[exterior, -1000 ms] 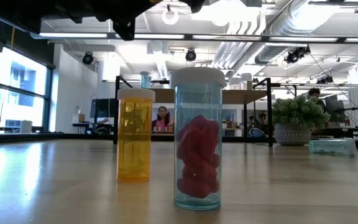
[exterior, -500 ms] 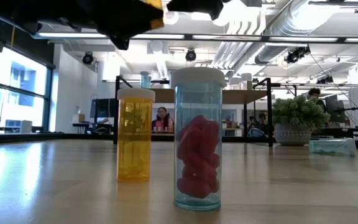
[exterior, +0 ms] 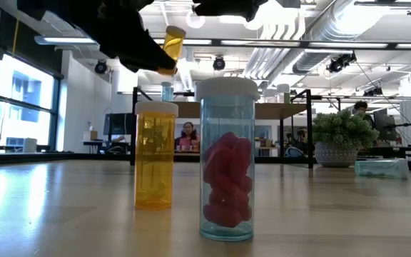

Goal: Pick and place medicine bottles onto shelf by color
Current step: Put the top orange pill bottle on the shelf aligned with the other orange pill bottle

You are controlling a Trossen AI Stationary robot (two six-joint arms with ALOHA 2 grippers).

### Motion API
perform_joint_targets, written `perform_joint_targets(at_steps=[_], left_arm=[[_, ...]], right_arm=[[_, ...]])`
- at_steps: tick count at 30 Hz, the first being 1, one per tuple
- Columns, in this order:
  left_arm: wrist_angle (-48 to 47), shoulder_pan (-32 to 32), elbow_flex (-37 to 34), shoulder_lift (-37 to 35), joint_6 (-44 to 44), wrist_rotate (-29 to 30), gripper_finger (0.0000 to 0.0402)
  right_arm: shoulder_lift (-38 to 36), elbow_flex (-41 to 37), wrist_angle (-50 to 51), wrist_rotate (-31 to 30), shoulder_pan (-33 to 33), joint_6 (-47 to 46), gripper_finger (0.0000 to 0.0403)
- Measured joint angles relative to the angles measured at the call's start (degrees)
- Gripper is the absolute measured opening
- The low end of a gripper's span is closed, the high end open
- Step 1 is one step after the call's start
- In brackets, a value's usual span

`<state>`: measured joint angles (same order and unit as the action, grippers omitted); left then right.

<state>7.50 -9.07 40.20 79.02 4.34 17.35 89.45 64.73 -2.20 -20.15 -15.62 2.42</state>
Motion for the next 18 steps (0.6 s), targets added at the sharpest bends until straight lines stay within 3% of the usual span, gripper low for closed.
perform_joint_targets(at_steps=[9,18], left_arm=[[0.5,-1.6,1.2,-0.1,0.0,0.0,0.0090],[1.0,-1.5,1.2,-0.1,0.0,-0.1,0.0090]], right_arm=[[0.2,0.0,-0.7,4.7,0.0,0.0,0.0181],[2.5,0.0,-5.7,5.5,0.0,0.1,0.0181]])
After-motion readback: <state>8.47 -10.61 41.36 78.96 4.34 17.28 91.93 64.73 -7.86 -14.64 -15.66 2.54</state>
